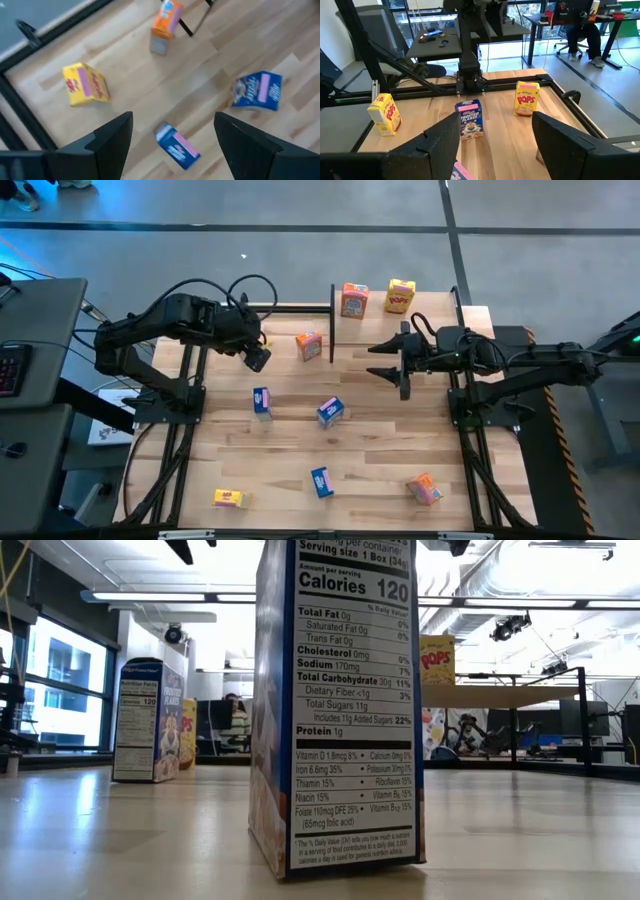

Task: Stack cereal on shelf
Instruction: Put the top left blue cereal box on the shelf

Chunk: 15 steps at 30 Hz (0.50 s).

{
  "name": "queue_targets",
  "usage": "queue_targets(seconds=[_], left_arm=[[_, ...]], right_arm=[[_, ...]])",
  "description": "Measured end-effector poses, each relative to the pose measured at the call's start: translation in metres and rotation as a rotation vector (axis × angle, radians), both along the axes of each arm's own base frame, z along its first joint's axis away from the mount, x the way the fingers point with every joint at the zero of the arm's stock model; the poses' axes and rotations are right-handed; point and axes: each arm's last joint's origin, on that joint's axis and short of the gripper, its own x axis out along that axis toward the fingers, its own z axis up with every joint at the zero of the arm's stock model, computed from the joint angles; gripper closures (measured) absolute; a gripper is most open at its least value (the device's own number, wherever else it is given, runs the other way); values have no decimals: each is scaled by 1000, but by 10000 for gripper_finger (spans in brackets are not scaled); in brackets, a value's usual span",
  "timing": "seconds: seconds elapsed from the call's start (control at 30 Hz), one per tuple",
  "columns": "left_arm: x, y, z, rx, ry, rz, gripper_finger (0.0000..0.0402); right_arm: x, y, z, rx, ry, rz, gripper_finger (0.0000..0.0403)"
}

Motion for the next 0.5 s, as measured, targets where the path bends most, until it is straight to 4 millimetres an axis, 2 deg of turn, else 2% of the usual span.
queue_targets(seconds=[0.3,0.5], left_arm=[[17,-12,-11,-123,-20,158,130],[37,-19,-26,-152,37,166,130]], right_arm=[[-2,-2,-6,6,67,-80,164],[-3,-3,-10,2,101,-92,164]])
